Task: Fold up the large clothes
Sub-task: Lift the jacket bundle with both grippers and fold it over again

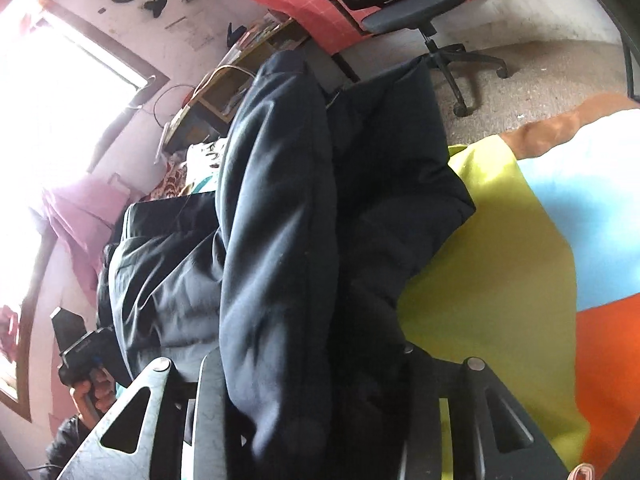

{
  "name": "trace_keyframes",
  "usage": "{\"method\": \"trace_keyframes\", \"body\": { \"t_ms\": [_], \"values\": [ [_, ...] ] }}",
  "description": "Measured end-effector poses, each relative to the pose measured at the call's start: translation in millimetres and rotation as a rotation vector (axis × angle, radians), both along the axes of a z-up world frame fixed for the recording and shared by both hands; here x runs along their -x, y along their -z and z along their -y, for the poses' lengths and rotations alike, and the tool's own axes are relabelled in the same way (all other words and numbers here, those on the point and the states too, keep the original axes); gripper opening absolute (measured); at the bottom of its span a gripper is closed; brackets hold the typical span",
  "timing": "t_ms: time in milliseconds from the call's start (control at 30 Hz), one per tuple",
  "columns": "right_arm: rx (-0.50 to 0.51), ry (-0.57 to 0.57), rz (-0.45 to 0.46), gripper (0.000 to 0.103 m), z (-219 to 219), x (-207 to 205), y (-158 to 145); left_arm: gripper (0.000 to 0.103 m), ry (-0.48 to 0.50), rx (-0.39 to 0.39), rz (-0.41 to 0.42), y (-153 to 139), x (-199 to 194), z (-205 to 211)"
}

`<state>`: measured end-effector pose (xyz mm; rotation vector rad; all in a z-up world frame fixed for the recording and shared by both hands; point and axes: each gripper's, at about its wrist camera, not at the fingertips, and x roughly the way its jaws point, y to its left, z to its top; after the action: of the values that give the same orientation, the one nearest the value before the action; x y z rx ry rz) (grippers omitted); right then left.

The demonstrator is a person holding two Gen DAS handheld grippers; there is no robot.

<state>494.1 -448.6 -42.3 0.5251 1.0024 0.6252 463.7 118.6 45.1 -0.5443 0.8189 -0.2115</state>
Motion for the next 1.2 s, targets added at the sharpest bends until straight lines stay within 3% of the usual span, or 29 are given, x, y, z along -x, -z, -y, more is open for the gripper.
{"method": "trace_keyframes", "body": {
  "t_ms": [233, 300, 400, 700, 967, 1200],
  "values": [
    [0.021, -0.024, 0.015, 0.028, -37, -20, -33, 0.011, 0.023, 0.002, -0.005, -4, 25, 0],
    [-0.002, -0.047, 0.029, 0.027, -41, -16, -40, 0.011, 0.023, 0.005, -0.004, -10, 31, -3],
    [0.04, -0.102, 0.078, 0.026, -56, -4, -66, 0.011, 0.018, 0.004, -0.002, -20, 35, -13],
    [-0.012, -0.157, 0.155, 0.026, -81, 20, -110, 0.011, -0.024, 0.018, 0.045, -62, 69, -36],
    [-0.003, -0.186, 0.139, 0.026, -89, 35, -94, 0.011, -0.018, -0.019, 0.031, -65, 108, -32],
    [0.064, -0.187, 0.065, 0.026, -91, 52, -35, 0.011, -0.002, -0.029, -0.078, -9, 120, -21]
  ]
}}
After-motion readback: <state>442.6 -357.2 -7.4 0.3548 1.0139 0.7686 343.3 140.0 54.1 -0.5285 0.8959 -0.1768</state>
